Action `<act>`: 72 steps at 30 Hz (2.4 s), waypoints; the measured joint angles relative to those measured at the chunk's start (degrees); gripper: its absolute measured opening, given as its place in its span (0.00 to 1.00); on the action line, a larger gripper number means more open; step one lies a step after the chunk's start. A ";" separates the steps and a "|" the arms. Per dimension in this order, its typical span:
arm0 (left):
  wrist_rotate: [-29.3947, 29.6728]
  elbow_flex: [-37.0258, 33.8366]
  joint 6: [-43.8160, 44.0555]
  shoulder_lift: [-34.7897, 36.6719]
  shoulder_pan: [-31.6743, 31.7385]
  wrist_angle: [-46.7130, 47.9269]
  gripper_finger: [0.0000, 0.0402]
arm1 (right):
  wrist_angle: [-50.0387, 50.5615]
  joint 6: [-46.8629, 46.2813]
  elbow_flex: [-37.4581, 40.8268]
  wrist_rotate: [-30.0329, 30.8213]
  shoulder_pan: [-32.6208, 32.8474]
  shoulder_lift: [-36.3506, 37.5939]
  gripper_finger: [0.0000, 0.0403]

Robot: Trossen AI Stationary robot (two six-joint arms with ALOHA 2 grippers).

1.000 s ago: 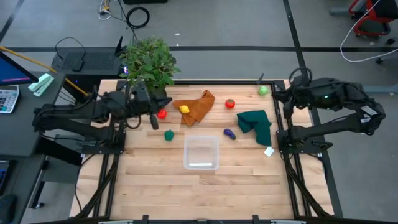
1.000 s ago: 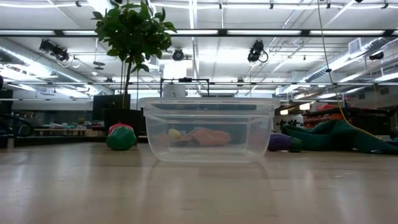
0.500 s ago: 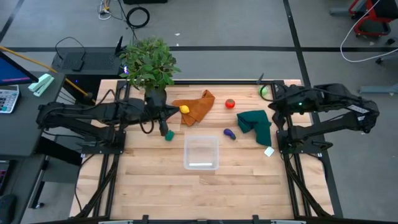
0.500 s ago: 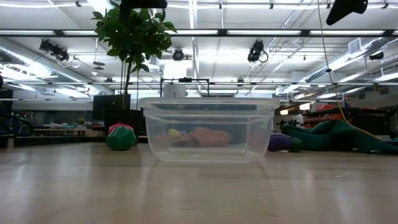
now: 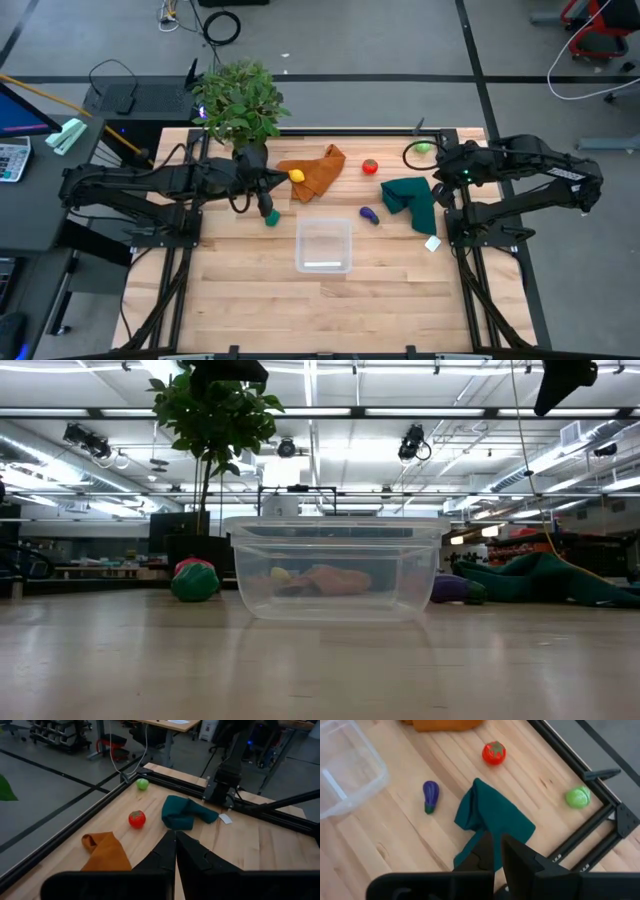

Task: Pick and placing Produce into tupperware
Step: Put the green bell pepper into the transparent bin

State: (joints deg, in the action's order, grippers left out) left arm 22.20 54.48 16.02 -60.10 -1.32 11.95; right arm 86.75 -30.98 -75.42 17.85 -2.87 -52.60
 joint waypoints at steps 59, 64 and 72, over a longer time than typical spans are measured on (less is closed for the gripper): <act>-1.56 -2.60 50.96 -4.08 -5.67 27.68 0.04 | -19.68 -5.90 16.92 -9.18 0.02 -0.50 0.00; -3.51 -2.54 56.08 -9.71 -5.69 26.35 0.06 | -19.53 -5.90 16.90 -9.21 0.02 -0.50 0.00; -11.53 -2.55 59.43 -16.49 -6.09 30.01 0.05 | -22.22 0.95 16.90 -9.25 0.02 -0.50 0.00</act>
State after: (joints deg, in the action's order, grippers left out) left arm 10.67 51.92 75.44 -76.59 -7.41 41.96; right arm 64.53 -30.03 -58.52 8.60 -2.85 -53.10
